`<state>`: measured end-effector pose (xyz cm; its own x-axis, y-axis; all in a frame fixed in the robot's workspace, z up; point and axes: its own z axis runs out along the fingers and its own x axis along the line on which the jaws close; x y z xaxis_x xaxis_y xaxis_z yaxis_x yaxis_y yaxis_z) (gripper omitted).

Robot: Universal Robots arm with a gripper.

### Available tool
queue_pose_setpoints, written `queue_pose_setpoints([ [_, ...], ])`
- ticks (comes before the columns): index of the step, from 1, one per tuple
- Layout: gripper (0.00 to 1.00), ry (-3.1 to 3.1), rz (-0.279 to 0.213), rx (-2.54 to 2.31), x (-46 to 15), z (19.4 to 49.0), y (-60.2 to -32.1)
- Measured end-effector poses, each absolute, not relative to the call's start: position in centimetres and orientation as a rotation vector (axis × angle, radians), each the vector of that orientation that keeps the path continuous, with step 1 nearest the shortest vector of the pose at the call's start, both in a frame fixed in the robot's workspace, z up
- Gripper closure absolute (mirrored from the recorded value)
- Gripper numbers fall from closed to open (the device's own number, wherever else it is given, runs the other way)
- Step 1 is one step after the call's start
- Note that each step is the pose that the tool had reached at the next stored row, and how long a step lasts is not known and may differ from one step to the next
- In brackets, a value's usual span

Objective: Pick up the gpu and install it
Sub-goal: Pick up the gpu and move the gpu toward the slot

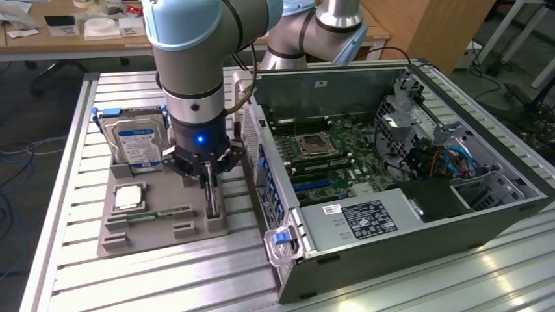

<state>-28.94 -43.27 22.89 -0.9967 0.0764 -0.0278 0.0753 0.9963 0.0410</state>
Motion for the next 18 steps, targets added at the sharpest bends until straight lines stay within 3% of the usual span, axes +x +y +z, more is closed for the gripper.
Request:
queue_pose_setpoints([
  [18, 0.73, 3.111, 0.063, 0.070, -28.93, 23.17, -43.26],
])
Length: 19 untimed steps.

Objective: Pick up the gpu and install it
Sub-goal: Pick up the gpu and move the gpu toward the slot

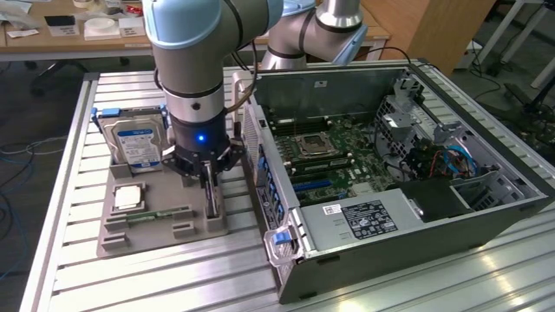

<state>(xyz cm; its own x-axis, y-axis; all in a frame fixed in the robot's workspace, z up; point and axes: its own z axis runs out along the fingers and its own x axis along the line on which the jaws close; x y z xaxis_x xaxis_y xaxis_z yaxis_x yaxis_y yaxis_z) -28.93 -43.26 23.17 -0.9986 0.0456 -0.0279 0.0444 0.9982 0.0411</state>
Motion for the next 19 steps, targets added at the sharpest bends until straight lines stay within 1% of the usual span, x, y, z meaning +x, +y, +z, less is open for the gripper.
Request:
queue_pose_setpoints([
  [7, 0.73, 3.111, 0.063, 0.070, -28.9, 24.7, -43.3],
  [19, 0.73, 3.111, 0.063, 0.070, -28.9, 28.3, -43.3],
])
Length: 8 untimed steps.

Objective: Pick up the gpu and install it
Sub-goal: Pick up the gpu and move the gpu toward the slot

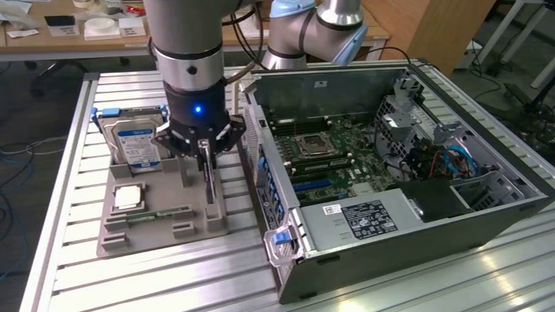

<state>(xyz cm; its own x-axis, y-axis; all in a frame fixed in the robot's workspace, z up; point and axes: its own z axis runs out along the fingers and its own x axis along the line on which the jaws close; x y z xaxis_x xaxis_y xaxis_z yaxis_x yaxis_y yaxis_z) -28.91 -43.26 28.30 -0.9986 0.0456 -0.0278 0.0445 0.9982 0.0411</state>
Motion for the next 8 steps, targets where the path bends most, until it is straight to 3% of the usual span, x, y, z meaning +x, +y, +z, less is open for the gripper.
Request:
queue_pose_setpoints([
  [8, 0.73, 3.111, 0.063, 0.070, -28.9, 31.4, -43.3],
])
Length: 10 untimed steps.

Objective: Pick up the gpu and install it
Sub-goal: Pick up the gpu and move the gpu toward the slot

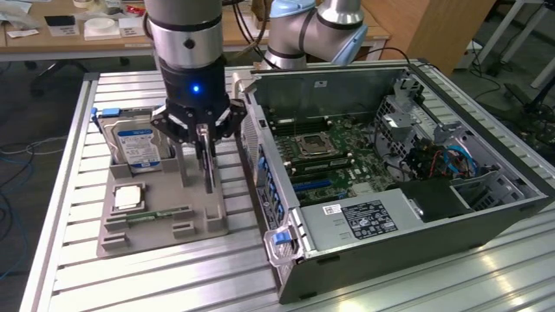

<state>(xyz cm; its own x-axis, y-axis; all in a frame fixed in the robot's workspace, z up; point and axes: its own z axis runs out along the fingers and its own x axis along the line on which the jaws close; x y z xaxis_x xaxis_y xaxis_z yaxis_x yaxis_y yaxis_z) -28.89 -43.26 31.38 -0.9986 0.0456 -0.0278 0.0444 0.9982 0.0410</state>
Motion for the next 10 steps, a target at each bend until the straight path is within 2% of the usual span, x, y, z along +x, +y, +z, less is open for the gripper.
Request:
queue_pose_setpoints([
  [10, 0.73, 3.111, 0.063, 0.070, -28.9, 35.8, -43.3],
])
